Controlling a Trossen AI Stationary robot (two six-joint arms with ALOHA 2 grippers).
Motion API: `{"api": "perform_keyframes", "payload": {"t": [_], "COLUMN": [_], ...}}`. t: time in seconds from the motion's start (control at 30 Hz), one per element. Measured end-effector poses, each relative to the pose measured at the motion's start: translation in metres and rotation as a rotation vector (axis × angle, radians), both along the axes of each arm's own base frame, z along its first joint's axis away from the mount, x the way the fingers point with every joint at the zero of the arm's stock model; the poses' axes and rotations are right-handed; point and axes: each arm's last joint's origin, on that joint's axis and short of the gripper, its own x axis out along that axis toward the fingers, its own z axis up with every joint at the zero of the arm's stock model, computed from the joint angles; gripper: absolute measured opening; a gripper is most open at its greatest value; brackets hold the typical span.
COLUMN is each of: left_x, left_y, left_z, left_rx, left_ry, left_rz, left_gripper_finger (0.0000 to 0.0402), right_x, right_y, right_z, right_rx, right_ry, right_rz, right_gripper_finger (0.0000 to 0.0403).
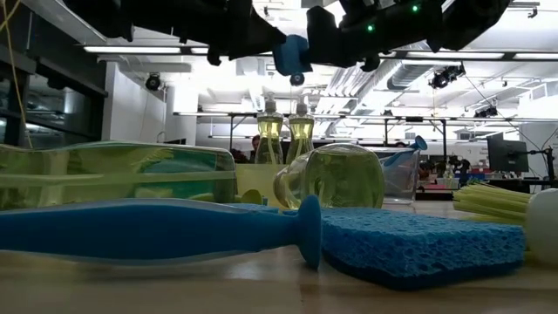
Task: Pick & Place Kitchen Sink Supplies
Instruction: Put the blue sponge into the blue bin
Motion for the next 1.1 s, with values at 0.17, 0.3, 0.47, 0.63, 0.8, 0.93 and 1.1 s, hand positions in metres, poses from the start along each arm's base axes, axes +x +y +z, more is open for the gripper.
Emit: {"api": "perform_keyframes", "payload": {"t": [0.17,0.3,0.47,0.63,0.8,0.93,1.1], "left_x": [0.0000,-0.0001,-0.0001,-0.0001,-0.0002,-0.0012,-0.0067], "left_y": [0.0001,0.0005,0.0005,0.0004,0.0005,0.0023,0.0056], "left_z": [-0.0015,-0.0037,-0.0052,-0.0054,-0.0059,-0.0085,-0.0090], "left_rx": [0.001,0.002,0.003,0.004,0.008,0.014,0.036], "left_ry": [0.016,0.040,0.056,0.058,0.066,0.097,0.157], "left_rz": [0.004,0.019,0.025,0.024,0.026,0.096,0.216], "left_gripper_finger": [0.0047,0.0009,0.0010,0.0006,0.0003,0.0003,0.0002], "right_x": [0.0000,0.0001,0.0006,0.0008,0.0008,-0.0002,-0.0081], "right_y": [-0.0002,-0.0001,0.0003,0.0022,0.0023,0.0031,0.0035], "right_z": [-0.0010,-0.0020,-0.0028,-0.0027,-0.0030,-0.0054,-0.0011], "right_rx": [0.000,0.000,-0.020,-0.031,0.002,0.019,0.075], "right_ry": [0.011,0.021,0.044,0.051,0.029,0.061,0.090], "right_rz": [-0.002,-0.001,0.028,0.037,0.039,0.048,0.052], "right_gripper_finger": [0.0000,0.0000,0.0006,0.0048,0.0131,0.0205,0.0262]}}
